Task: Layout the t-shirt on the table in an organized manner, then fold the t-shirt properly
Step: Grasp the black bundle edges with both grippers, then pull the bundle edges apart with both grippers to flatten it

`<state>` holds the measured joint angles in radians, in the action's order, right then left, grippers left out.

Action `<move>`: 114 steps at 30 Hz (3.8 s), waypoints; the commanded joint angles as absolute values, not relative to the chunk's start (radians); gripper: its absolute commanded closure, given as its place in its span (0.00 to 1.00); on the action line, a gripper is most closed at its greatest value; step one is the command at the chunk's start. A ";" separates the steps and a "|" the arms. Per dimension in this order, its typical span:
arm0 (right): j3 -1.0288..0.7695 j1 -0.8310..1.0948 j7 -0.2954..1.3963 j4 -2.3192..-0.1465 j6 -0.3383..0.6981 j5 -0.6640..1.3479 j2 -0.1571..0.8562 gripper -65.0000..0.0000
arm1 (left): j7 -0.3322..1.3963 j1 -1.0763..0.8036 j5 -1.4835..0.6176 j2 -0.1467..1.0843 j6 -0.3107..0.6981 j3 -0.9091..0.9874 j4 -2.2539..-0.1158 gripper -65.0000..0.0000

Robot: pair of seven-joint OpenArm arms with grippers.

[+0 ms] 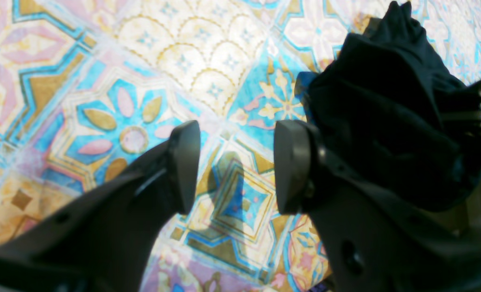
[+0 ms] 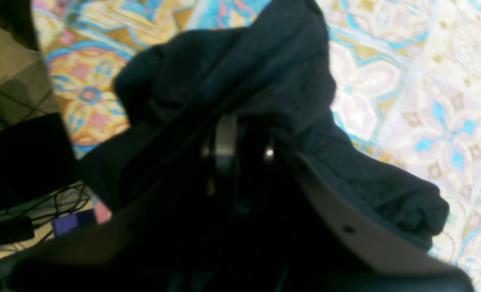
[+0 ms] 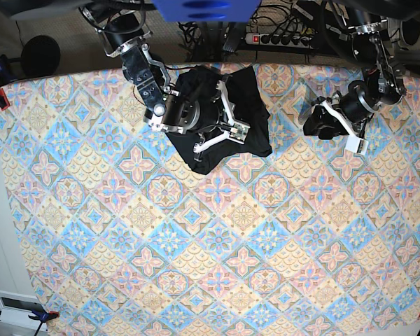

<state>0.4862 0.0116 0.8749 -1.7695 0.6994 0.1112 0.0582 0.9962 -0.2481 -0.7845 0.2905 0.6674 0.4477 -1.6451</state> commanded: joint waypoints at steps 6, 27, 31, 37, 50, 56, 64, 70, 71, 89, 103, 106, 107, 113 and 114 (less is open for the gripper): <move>0.555 0.024 0.880 -1.893 0.698 0.128 0.054 0.90 | 0.983 -0.257 -0.825 0.309 0.674 0.378 -1.755 0.56; 0.317 0.240 0.883 -2.014 0.698 0.265 0.232 0.76 | 0.981 -0.335 -0.834 0.351 0.674 0.298 -1.839 0.56; 0.343 0.236 0.880 -2.014 0.698 0.266 0.222 0.76 | 0.981 -0.335 -0.831 0.344 0.673 0.297 -1.834 0.56; 0.456 0.173 0.881 -2.006 0.698 0.265 0.217 0.76 | 0.981 -0.329 -0.823 0.309 0.673 0.298 -1.751 0.56; 0.522 0.076 0.885 -1.966 0.698 0.265 0.217 0.74 | 0.984 -0.305 -0.832 0.289 0.671 0.266 -1.701 0.56; 0.524 0.074 0.885 -1.968 0.698 0.265 0.217 0.72 | 0.984 -0.314 -0.825 0.371 0.671 0.113 -1.736 0.55; 0.524 0.073 0.885 -1.963 0.698 0.265 0.217 0.72 | 0.958 -0.189 -0.734 0.291 0.661 0.094 -1.621 0.56; 0.526 0.076 0.885 -1.966 0.698 0.265 0.220 0.72 | 0.949 -0.082 -0.638 0.234 0.602 0.099 -1.508 0.56; 0.527 0.076 0.885 -1.966 0.698 0.265 0.220 0.72 | 0.949 -0.062 -0.628 0.223 0.602 0.099 -1.486 0.56; 0.481 0.021 0.875 -1.933 0.698 0.266 0.223 0.72 | 0.897 0.019 -0.656 0.188 0.579 0.160 -1.437 0.56; 0.308 0.022 0.880 -1.983 0.698 0.269 0.225 0.72 | 1.049 -0.255 -0.734 0.211 0.582 0.223 -1.885 0.56; 0.292 0.022 0.881 -1.983 0.698 0.269 0.225 0.72 | 1.049 -0.255 -0.734 0.211 0.582 0.176 -1.885 0.56; 0.291 0.022 0.881 -1.983 0.698 0.269 0.225 0.72 | 1.049 -0.255 -0.734 0.211 0.582 0.163 -1.885 0.56; 0.289 0.022 0.881 -1.983 0.698 0.269 0.239 0.72 | 1.049 -0.255 -0.734 0.199 0.582 0.087 -1.885 0.55; 0.289 0.022 0.881 -1.983 0.698 0.269 0.245 0.72 | 1.049 -0.255 -0.734 0.197 0.582 0.084 -1.885 0.55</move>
<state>0.2943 0.0353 0.8997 -1.9656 0.7002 0.2626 0.2356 1.0672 -0.2626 -0.7124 0.1925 0.5766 0.0811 -1.8671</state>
